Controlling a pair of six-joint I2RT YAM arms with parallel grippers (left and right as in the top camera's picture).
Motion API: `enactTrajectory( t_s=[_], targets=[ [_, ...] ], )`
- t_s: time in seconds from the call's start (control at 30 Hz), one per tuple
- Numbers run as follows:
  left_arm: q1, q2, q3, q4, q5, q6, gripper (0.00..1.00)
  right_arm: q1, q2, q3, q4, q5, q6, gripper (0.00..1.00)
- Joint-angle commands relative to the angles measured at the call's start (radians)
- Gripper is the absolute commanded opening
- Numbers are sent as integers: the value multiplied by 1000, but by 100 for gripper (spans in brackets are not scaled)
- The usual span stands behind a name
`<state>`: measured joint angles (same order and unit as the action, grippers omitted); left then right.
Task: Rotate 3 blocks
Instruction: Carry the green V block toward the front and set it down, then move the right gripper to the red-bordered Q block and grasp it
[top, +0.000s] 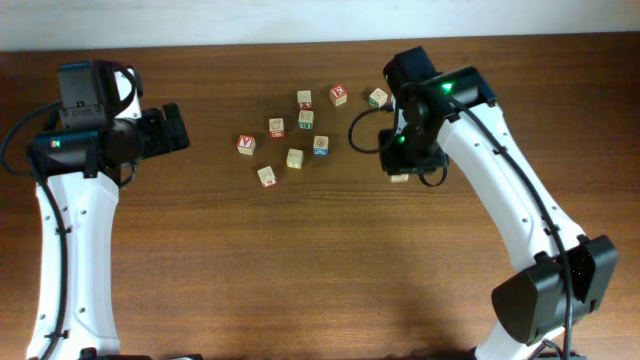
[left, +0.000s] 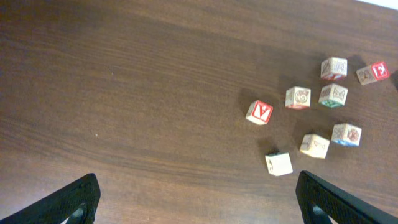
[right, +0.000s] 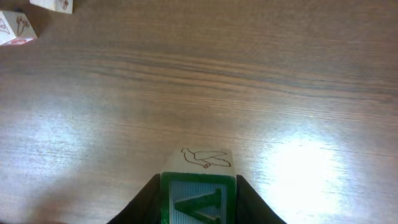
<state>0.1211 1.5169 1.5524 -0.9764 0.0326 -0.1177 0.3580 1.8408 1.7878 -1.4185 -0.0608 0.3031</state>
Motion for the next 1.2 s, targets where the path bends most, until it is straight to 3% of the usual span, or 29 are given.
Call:
enactTrajectory(
  t_s=[0.0, 0.1, 0.23, 0.4, 0.47, 0.57, 0.7, 0.8, 1.0, 1.17],
  targets=[
    [3, 5, 17, 18, -6, -9, 99, 50, 9, -149, 45, -20, 39, 27],
    [3, 5, 17, 22, -7, -9, 99, 108, 5, -382, 249, -14, 163, 27],
    [3, 5, 17, 22, -6, -9, 99, 133, 5, -587, 439, -5, 208, 29],
    [3, 5, 17, 21, -6, -9, 99, 132, 5, -611, 460, -3, 209, 32],
    [3, 5, 17, 21, -6, -9, 99, 132, 5, -611, 449, -3, 223, 36],
    [3, 5, 17, 17, -3, -9, 99, 132, 5, -598, 420, -12, 222, 54],
    [3, 5, 17, 18, -3, -9, 99, 132, 5, -476, 340, -14, 156, 60],
    [3, 5, 17, 17, -3, -9, 99, 132, 5, -277, 362, -14, 77, 67],
    [3, 5, 17, 17, -4, -9, 99, 132, 61, -183, 804, 72, 150, 72],
    [3, 5, 17, 17, -3, -9, 99, 133, 344, 201, 612, 69, 123, 74]
  ],
)
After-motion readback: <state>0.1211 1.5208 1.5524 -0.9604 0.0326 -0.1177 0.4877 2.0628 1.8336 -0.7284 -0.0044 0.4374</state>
